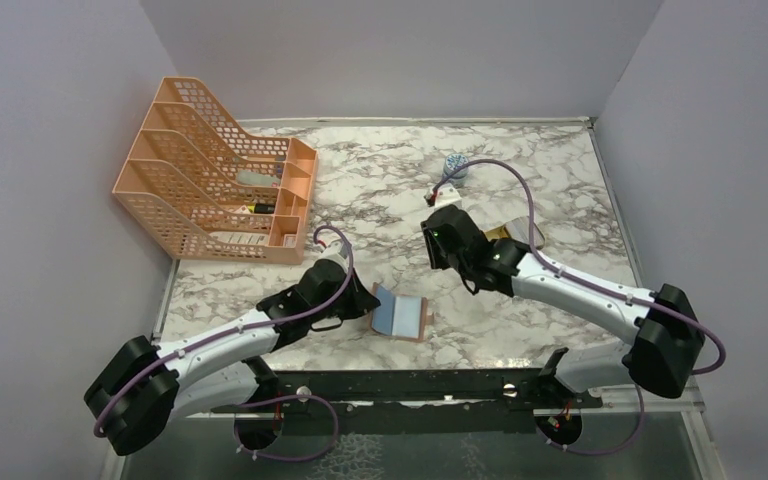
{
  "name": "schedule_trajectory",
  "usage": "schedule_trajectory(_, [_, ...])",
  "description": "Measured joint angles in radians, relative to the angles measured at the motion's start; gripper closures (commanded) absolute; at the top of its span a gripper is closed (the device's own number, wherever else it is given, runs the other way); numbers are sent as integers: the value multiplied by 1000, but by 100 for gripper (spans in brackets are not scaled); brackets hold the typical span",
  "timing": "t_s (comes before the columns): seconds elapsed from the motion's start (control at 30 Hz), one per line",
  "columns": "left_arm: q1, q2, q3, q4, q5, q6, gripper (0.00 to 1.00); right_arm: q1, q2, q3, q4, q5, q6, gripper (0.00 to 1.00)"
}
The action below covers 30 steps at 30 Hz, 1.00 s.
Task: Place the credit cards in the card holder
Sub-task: Open the card holder at the center of the board, then pick up the credit card from the storage box.
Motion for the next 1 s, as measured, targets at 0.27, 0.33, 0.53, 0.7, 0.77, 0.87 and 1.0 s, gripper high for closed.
schedule_trajectory(0.27, [0,-8,-5,0,3,0,100,-85,158,100,-58,159,-169,56])
schedule_trajectory(0.33, [0,-13,-6,0,5,0,100,-117,193,108,-74,177,-195,54])
schedule_trajectory(0.53, [0,-33,-11,0,15,0,100,-208,277,132,-131,238,-249,53])
schedule_trajectory(0.7, [0,-42,-16,2,24,0,100,-295,311,175,-166,269,-273,53])
schedule_trajectory(0.77, [0,-49,-23,2,25,0,100,-330,325,193,-172,285,-278,53])
schedule_trajectory(0.87, [0,-58,-31,-2,25,0,100,-372,352,208,-175,306,-290,53])
schedule_trajectory(1.0, [0,-71,-31,-1,25,0,100,-398,392,212,-188,325,-301,53])
